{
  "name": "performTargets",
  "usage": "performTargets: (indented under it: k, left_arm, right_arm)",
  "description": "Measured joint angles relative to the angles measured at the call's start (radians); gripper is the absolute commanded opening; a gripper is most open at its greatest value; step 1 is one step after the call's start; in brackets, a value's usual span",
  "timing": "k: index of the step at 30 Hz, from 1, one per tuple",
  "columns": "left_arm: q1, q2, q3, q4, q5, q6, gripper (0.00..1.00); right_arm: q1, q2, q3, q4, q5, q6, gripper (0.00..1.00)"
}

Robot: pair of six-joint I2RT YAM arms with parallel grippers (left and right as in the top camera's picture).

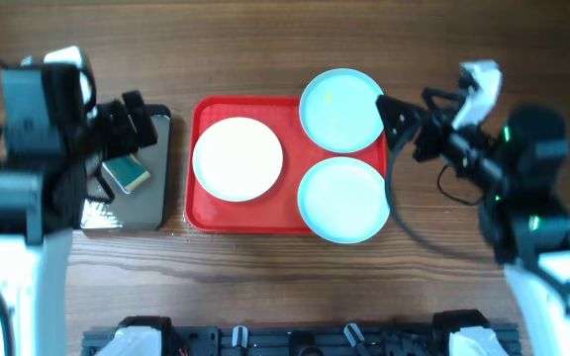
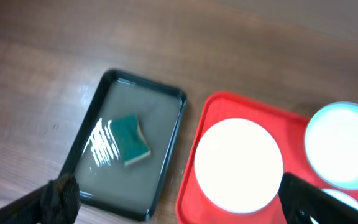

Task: Clean dirty plates on tray and stack at the side
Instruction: 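Move the right gripper to the white plate's rim and grasp it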

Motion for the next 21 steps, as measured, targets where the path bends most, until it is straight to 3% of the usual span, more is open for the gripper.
performTargets:
  k: [3, 6, 10, 12, 15, 18, 21]
  left_arm:
    - [0.0, 0.124, 0.109, -0.085, 0.018, -0.007, 1.0]
    - [0.0, 0.19, 0.114, -0.095, 0.052, -0.008, 1.0]
    - [0.0, 0.231, 0.115, -0.097, 0.131, -0.011, 1.0]
    - [0.0, 0.242, 0.115, -0.095, 0.171, -0.012, 1.0]
    - [0.0, 0.243, 0.115, -0.089, 0.2, -0.015, 1.0]
    - [0.0, 0.243, 0.115, -0.117, 0.202, -0.03, 1.0]
    - [0.002, 0.243, 0.115, -0.144, 0.137, -0.135, 0.93]
  right_arm:
    - [0.0, 0.171, 0.233, -0.274, -0.052, -0.053, 1.0]
    - [0.0, 0.28, 0.384, -0.402, -0.074, -0.097, 1.0]
    - [0.0, 0.387, 0.451, -0.38, -0.085, -0.113, 1.0]
    - [0.0, 0.443, 0.451, -0.369, -0.085, -0.089, 0.86]
    - [0.01, 0.513, 0.451, -0.378, -0.078, -0.042, 0.84]
    - [0.09, 0.57, 0.451, -0.405, -0.001, 0.0, 0.82]
    - [0.213, 0.618, 0.452, -0.408, 0.079, 0.034, 0.76]
